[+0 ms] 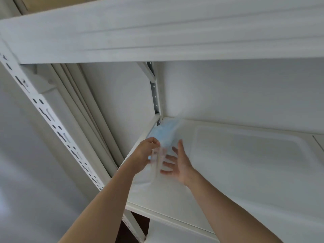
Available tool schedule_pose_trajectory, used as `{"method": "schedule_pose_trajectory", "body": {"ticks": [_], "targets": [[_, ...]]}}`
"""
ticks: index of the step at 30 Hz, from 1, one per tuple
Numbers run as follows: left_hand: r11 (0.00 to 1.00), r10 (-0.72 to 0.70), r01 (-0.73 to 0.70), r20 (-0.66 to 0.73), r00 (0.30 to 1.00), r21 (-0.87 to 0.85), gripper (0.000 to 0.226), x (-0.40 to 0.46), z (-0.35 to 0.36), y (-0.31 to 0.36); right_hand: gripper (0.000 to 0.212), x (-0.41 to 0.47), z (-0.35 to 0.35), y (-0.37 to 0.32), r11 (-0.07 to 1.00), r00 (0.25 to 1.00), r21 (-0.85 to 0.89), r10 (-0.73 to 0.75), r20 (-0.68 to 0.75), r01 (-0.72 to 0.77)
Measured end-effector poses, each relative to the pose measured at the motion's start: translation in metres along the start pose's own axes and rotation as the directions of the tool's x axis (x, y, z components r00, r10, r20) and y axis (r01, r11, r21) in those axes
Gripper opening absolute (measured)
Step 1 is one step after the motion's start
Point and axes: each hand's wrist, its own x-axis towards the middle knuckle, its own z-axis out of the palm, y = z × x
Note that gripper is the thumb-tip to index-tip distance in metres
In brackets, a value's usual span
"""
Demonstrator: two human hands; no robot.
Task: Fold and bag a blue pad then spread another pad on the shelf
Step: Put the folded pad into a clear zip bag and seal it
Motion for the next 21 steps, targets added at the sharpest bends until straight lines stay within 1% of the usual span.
{"method": "schedule_pose_trajectory", "body": {"ticks": [1, 2, 3, 5, 7, 9, 11, 12, 15, 16, 18, 19, 21], "targets": [[0.998, -0.051, 0.048, 0.084, 0.995, 0.029, 0.023, -0.002, 0.001, -0.001, 0.056, -0.001, 0.000, -0.004, 0.999, 1.000, 0.050, -0.003, 0.025, 0.002], [0.995, -0.079, 0.071, 0.134, 0.988, 0.066, 0.020, -0.004, 0.003, -0.001, 0.051, 0.001, -0.003, -0.006, 0.999, 1.000, 0.032, -0.016, 0.010, 0.016], [0.993, -0.086, 0.073, 0.150, 0.985, 0.091, 0.018, -0.006, 0.005, -0.002, 0.040, 0.001, -0.005, -0.008, 0.999, 0.999, -0.028, -0.040, -0.023, 0.039], [0.992, -0.073, 0.059, 0.123, 0.990, 0.113, 0.017, -0.005, 0.009, -0.004, 0.021, 0.004, -0.012, -0.011, 0.982, 0.986, -0.162, -0.116, -0.121, 0.096], [0.993, -0.059, 0.051, 0.081, 0.995, 0.102, 0.015, 0.000, 0.012, -0.005, 0.014, 0.007, -0.019, -0.014, 0.973, 0.963, -0.171, -0.189, -0.193, 0.157], [0.997, -0.065, 0.064, 0.021, 0.998, 0.048, 0.009, 0.006, 0.013, -0.001, 0.012, 0.004, -0.025, -0.023, 0.967, 0.932, -0.095, -0.253, -0.258, 0.236], [0.997, -0.058, 0.059, -0.008, 0.998, 0.045, 0.008, 0.010, 0.016, 0.005, 0.020, -0.002, -0.033, -0.037, 0.943, 0.914, 0.078, -0.291, -0.282, 0.324], [0.997, -0.058, 0.058, -0.007, 0.998, 0.060, 0.008, 0.011, 0.017, 0.008, 0.022, -0.007, -0.038, -0.046, 0.918, 0.902, 0.144, -0.318, -0.292, 0.370], [0.991, -0.073, 0.071, 0.016, 0.997, 0.115, 0.014, 0.013, 0.025, 0.011, 0.024, -0.023, -0.056, -0.072, 0.824, 0.845, 0.244, -0.430, -0.318, 0.511], [0.985, -0.081, 0.076, 0.028, 0.996, 0.156, 0.013, 0.012, 0.031, 0.011, 0.024, -0.030, -0.064, -0.079, 0.792, 0.824, 0.267, -0.460, -0.332, 0.550], [0.953, -0.082, 0.068, 0.035, 0.996, 0.296, 0.012, 0.011, 0.045, 0.012, 0.025, -0.048, -0.078, -0.092, 0.742, 0.790, 0.292, -0.504, -0.350, 0.603], [0.931, -0.070, 0.051, 0.040, 0.997, 0.362, 0.018, 0.011, 0.055, 0.015, 0.026, -0.058, -0.086, -0.097, 0.718, 0.775, 0.306, -0.527, -0.349, 0.626], [0.909, -0.014, -0.010, 0.054, 0.998, 0.417, 0.035, 0.013, 0.077, 0.022, 0.025, -0.080, -0.103, -0.104, 0.656, 0.752, 0.367, -0.570, -0.332, 0.659]]}}
